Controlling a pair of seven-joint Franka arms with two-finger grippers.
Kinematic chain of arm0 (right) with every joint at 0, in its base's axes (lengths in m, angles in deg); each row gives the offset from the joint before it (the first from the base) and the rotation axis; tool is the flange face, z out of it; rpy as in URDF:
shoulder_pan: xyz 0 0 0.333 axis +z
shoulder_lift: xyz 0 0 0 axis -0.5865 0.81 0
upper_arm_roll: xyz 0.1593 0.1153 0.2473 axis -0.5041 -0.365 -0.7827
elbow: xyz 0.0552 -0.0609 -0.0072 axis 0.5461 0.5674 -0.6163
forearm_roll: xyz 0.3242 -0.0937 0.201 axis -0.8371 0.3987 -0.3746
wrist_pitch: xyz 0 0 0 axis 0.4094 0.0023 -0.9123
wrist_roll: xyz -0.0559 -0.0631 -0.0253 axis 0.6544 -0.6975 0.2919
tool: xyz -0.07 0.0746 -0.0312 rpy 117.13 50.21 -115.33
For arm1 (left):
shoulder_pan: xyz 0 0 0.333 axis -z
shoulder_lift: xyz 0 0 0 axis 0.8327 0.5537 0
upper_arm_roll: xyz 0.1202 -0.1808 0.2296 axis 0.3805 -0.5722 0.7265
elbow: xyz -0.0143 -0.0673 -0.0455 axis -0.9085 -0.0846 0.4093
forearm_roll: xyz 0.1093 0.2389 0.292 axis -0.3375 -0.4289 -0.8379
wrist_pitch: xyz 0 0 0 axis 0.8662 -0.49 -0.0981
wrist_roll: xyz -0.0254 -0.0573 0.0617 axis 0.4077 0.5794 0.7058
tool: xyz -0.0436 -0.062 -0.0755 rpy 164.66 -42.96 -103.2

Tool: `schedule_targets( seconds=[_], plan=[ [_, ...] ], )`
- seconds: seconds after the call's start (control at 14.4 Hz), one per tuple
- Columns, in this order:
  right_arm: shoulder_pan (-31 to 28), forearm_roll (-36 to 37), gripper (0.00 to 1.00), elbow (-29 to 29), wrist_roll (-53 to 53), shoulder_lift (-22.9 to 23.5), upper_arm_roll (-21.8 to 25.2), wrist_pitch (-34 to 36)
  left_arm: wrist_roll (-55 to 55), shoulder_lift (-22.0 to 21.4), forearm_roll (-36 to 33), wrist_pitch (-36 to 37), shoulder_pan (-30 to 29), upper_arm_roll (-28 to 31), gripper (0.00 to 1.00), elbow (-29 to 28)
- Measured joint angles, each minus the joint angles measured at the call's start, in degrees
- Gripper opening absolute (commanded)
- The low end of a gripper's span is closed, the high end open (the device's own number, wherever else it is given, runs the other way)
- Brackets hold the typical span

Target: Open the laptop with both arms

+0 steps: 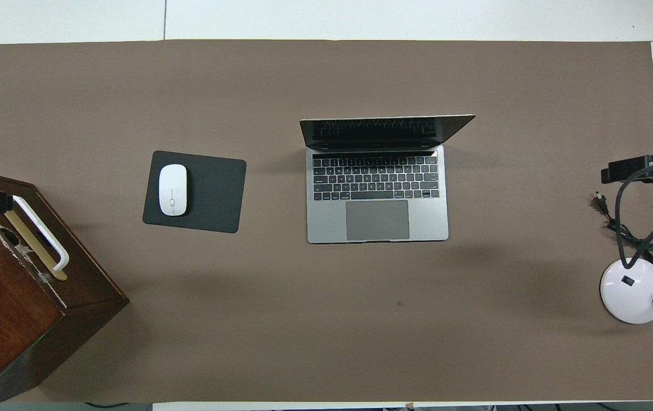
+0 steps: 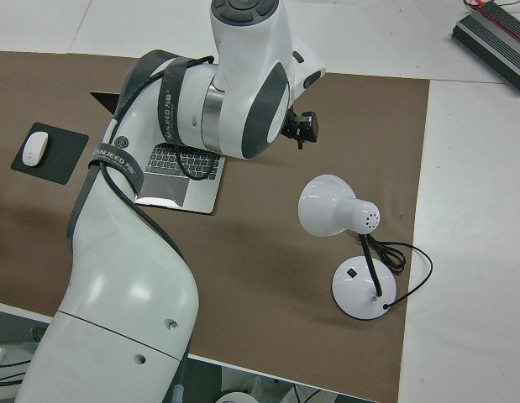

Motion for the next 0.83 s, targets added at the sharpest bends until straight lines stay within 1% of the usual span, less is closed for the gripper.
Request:
schedule_targets(
  seconds=[0.28, 0.42, 0.62, 0.83],
  plan=[
    [0.10, 0.00, 1.00, 0.12, 0.00, -0.01, -0.10, -0.01, 0.15, 4.31, 1.98, 2.13, -0.01, 0.12, 1.00, 5.17],
    [0.11, 0.00, 1.00, 0.16, 0.00, -0.02, -0.16, -0.01, 0.15, 6.46, 2.51, 2.51, -0.01, 0.10, 1.00, 6.80],
    [0.06, 0.00, 1.00, 0.28, 0.00, -0.04, -0.06, -0.01, 0.15, 8.88, 2.82, 2.76, 0.04, -0.17, 1.00, 7.80],
    [-0.12, 0.02, 1.00, 2.07, 0.11, -0.29, 0.01, -1.82, 1.89, 9.76, 3.57, 2.77, 0.10, -0.61, 1.00, 8.03]
  ],
)
